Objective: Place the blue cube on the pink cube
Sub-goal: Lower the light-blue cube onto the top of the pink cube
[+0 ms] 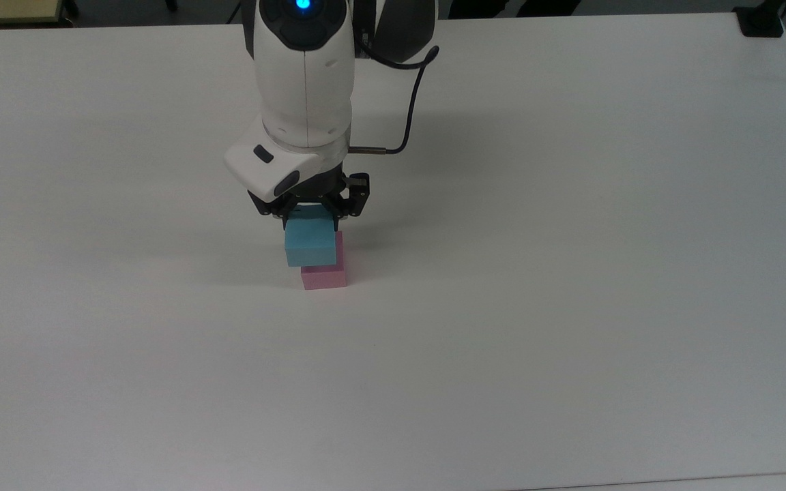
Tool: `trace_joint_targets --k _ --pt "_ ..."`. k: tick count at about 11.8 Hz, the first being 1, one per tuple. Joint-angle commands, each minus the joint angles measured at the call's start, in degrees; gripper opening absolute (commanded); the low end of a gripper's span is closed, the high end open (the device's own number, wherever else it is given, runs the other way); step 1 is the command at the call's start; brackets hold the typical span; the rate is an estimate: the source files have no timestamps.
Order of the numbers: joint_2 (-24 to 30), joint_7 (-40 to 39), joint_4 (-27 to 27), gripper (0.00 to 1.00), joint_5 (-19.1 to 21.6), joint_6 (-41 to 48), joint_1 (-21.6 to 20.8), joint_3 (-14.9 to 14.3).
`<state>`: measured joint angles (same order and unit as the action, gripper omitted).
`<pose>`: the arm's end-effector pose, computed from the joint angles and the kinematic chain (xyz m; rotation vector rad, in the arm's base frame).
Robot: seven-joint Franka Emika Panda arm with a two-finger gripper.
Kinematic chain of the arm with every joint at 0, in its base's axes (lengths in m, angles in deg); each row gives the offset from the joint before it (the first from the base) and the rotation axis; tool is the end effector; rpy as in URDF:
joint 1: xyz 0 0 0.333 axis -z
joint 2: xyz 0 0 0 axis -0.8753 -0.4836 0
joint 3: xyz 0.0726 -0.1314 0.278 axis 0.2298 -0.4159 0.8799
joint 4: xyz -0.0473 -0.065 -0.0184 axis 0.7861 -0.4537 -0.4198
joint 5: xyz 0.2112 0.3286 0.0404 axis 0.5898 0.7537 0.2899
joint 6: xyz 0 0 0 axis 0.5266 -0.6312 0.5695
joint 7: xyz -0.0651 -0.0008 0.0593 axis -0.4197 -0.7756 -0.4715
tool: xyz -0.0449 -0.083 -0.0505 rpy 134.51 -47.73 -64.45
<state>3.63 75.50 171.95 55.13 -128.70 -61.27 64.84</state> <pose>0.6887 0.0231 0.4227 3.0428 0.0858 0.0939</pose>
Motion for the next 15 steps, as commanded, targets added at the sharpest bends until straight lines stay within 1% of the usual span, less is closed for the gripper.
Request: trace_joint_targets --k 1,3,6,9,10,11,14,15 --pt "0.8 -0.3 2.0 0.31 -1.0 -1.8 -0.6 -0.1" --pt "-0.1 0.2 2.7 0.31 -2.0 -2.6 -0.7 0.2" --pt "-1.6 3.0 2.8 0.31 -5.1 -3.9 -1.3 0.3" --pt "-1.8 3.4 3.1 0.31 -5.5 -4.1 -1.4 0.3" --pt "-1.7 3.8 3.1 0.71 -5.5 -4.0 -1.4 0.3" --pt "-1.7 5.7 3.1 1.0 -5.5 -4.0 -1.5 0.3" --pt "-0.9 6.7 2.7 1.0 -5.8 -3.4 -1.4 0.3" --pt "0.3 6.9 2.7 1.0 -5.5 -3.3 -1.4 0.3"
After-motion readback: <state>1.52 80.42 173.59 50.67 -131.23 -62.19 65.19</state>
